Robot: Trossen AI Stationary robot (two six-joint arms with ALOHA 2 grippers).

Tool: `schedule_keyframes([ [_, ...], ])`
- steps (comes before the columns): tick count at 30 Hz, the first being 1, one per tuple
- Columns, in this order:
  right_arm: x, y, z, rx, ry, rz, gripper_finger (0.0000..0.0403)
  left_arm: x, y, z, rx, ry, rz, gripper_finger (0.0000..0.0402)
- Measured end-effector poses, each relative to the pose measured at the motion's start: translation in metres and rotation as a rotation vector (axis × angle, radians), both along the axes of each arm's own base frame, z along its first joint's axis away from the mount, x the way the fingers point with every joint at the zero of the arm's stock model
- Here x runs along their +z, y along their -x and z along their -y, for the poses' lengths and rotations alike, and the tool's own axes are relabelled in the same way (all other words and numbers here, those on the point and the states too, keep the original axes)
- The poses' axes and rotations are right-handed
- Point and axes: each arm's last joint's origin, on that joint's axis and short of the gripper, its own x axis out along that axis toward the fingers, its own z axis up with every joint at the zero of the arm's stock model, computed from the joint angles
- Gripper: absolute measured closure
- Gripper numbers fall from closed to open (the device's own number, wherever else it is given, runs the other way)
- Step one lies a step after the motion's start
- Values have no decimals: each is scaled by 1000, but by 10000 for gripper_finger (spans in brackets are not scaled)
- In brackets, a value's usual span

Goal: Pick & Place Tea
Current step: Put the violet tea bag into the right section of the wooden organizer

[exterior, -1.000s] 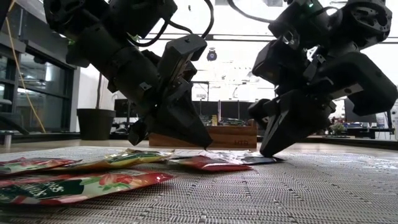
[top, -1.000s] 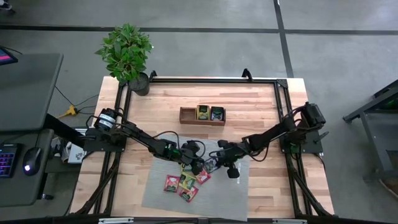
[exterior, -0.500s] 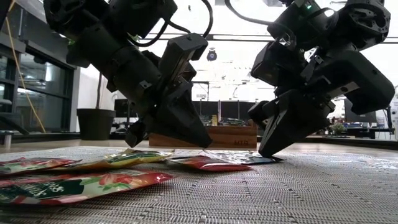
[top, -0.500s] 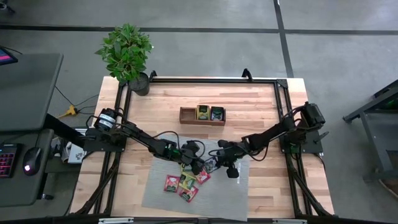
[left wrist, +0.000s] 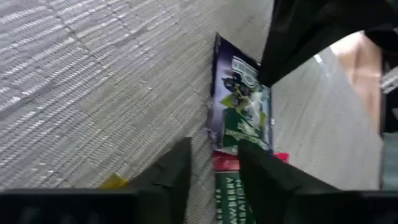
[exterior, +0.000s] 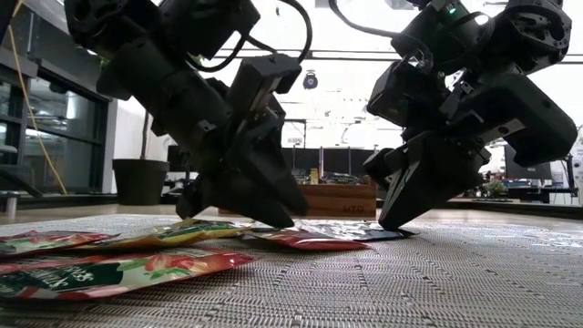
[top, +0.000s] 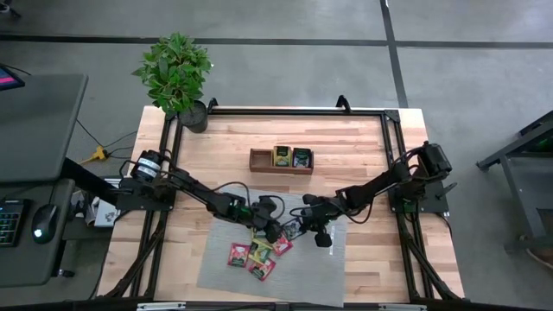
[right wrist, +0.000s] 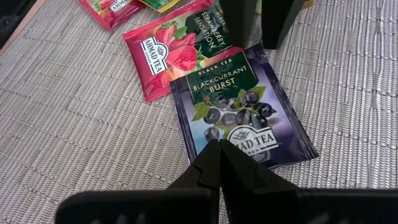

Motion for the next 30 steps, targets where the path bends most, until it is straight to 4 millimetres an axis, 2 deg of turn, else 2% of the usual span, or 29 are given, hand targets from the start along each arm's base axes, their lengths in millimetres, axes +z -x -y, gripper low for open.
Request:
schedule_keyframes([
  [4, 0, 0, 0, 0, -1, 2, 403, 1, -3, -5, -25, 67, 3, 219],
  [8, 0, 0, 0, 1, -3, 9, 403, 2, -6, -13, -39, 99, 3, 194],
  [22, 2, -3, 0, -17, 5, 45, 403, 2, -8, -20, -49, 125, -2, 193],
  [30, 5, -8, 12, -62, -1, 87, 403, 2, -8, -20, -49, 124, -2, 193],
])
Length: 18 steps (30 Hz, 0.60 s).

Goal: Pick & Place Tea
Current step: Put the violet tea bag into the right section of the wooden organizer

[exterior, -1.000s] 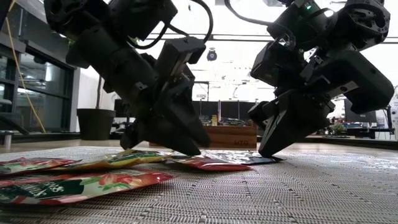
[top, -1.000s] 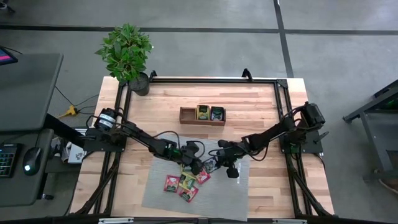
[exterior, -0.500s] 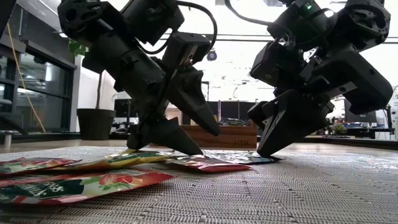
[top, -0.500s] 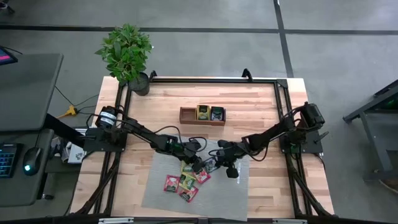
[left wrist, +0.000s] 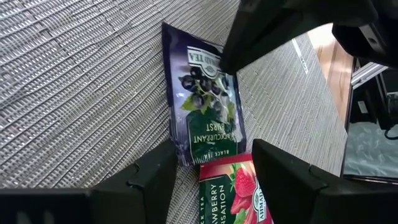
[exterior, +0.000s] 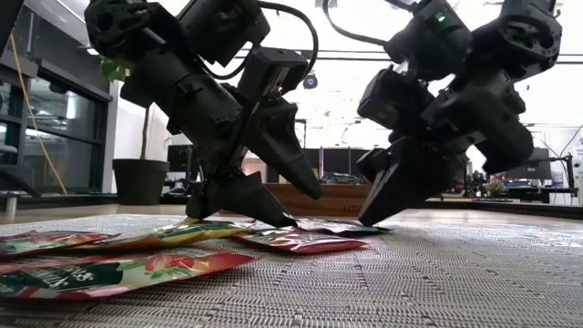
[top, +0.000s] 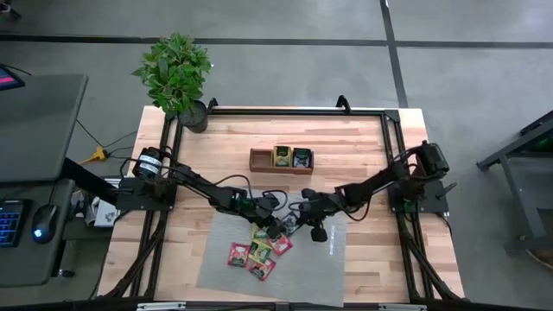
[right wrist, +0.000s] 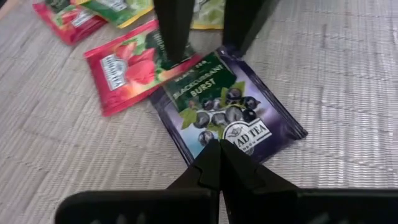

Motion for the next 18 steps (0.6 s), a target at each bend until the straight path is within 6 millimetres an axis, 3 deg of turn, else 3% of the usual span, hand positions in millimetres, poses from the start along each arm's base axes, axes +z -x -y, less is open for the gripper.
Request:
schedule_keyframes([
  [13, 1, -1, 2, 12, -23, 10, 403, 0, -3, -11, 60, -24, 9, 196],
  [18, 1, -1, 2, 12, -23, 13, 403, 0, -3, -13, 60, -21, 7, 231],
])
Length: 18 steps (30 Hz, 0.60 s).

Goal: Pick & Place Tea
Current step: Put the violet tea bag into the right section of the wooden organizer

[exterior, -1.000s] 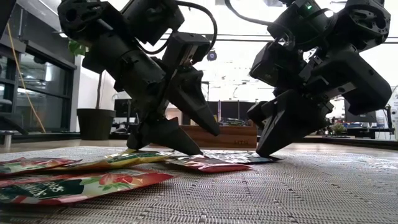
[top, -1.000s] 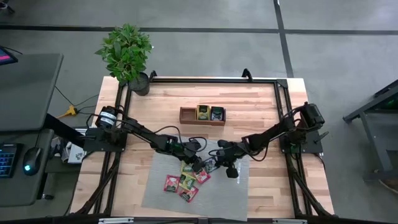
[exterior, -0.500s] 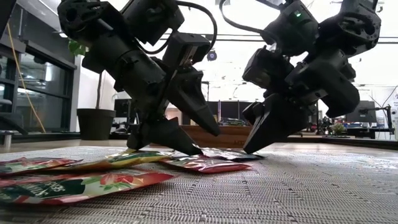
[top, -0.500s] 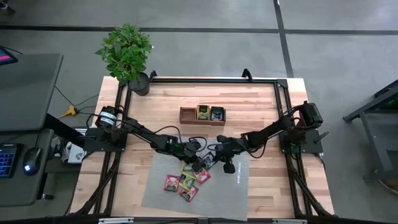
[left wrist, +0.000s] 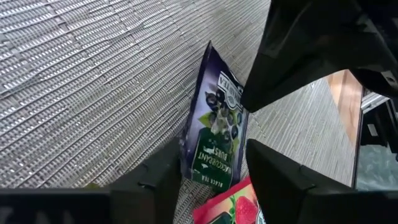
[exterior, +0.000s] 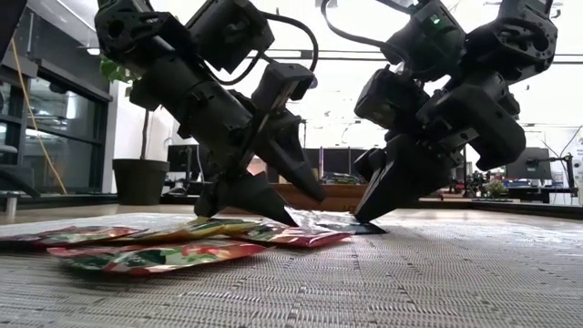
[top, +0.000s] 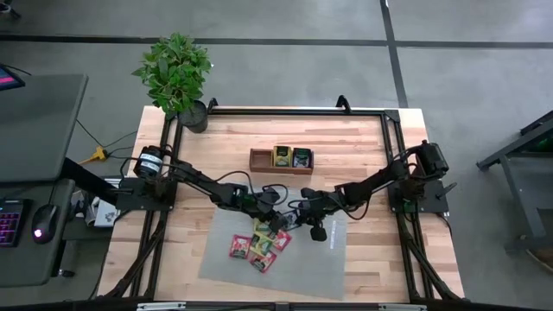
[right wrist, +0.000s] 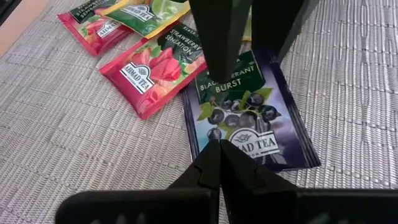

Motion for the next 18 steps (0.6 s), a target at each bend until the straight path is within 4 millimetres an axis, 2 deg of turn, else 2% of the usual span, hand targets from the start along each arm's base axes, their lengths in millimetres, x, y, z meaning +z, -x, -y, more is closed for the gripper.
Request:
schedule_keyframes([
  [11, 1, 0, 0, -4, 1, 3, 403, 0, 0, 0, -5, -18, 5, 385],
  [18, 1, 0, 0, -8, -5, 1, 403, 0, 0, 0, -23, -58, 14, 399],
])
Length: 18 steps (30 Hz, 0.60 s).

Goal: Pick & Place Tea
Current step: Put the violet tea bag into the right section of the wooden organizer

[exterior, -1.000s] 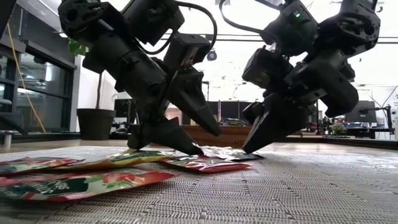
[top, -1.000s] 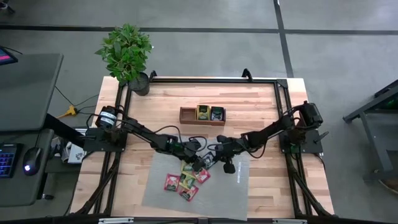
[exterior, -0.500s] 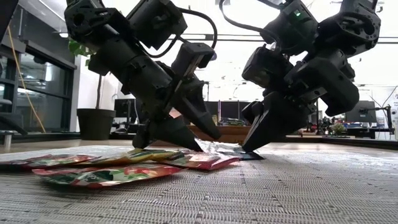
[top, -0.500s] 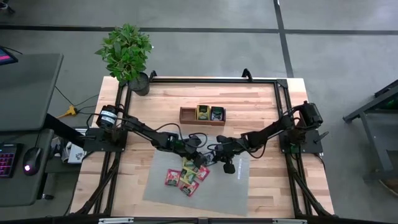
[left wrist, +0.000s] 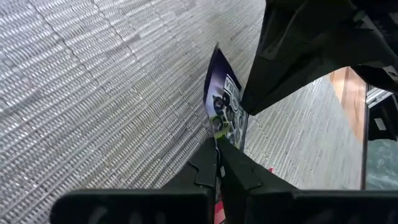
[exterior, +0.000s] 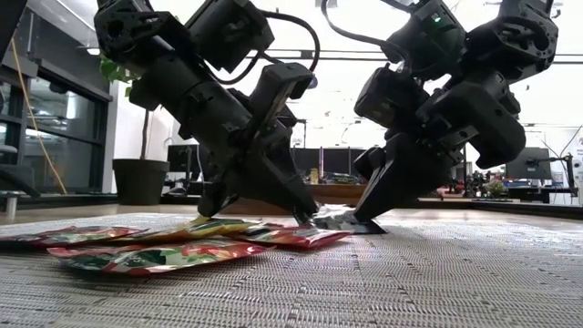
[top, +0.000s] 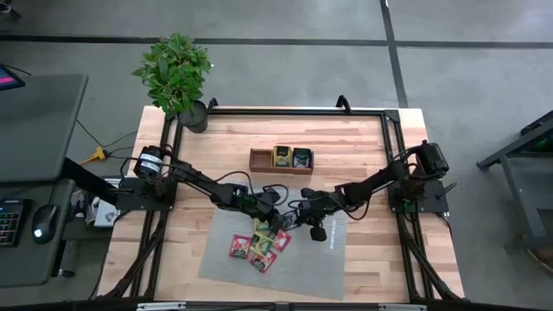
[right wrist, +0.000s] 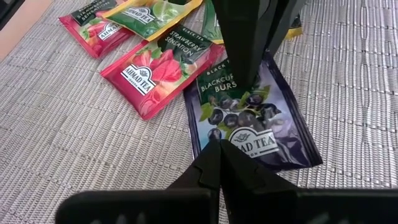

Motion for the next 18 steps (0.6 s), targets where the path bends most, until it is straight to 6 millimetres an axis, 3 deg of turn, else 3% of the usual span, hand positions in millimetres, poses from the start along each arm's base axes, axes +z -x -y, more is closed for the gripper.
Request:
schedule_keyframes([
  [9, 3, 1, -1, -18, -50, -10, 403, 2, -1, 0, -17, -43, 28, 401],
  [18, 43, 5, 3, -26, -56, 117, 402, 8, -4, 0, -29, -84, 97, 401],
])
